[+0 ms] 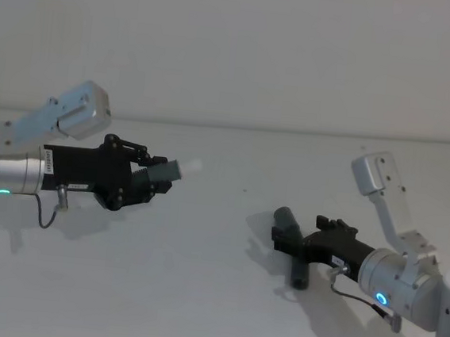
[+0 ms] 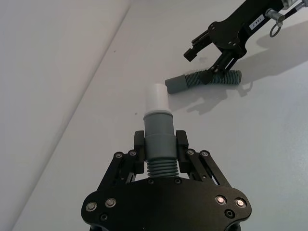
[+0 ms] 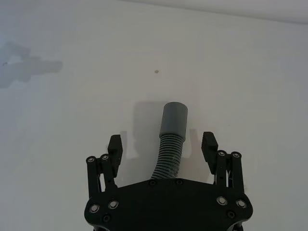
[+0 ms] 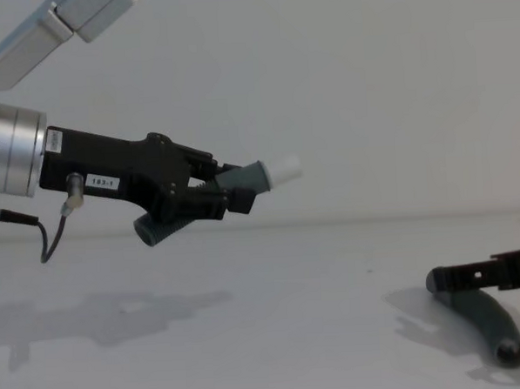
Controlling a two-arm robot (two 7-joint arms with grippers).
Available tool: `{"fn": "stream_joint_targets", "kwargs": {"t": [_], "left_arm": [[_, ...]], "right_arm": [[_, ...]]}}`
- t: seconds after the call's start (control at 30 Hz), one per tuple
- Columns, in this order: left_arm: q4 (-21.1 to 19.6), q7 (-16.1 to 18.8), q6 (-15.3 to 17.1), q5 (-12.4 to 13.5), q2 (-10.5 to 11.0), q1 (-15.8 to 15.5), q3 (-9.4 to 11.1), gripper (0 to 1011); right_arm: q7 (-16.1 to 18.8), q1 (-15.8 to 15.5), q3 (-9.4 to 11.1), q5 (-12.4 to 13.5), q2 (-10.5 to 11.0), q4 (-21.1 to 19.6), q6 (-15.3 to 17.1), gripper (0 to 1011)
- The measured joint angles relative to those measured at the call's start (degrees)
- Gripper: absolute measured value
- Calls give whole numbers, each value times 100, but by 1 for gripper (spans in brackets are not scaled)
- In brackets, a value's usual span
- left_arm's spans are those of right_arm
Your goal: Use both hands to pick up one end of the pipe from the table, align the ends, and insert them.
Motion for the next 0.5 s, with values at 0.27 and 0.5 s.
{"fn": "stream_joint_targets", "kwargs": {"t": [0.27,0.5], "left_arm": [[16,-31,-44,9,5,-21,16,346],[20,-45,-62,13,8,-29,22,346]], "right_arm": [[58,74,-65,-66,-73,199,-75,1003],[97,137,-92,-109,-116,349,-124,1003]]}}
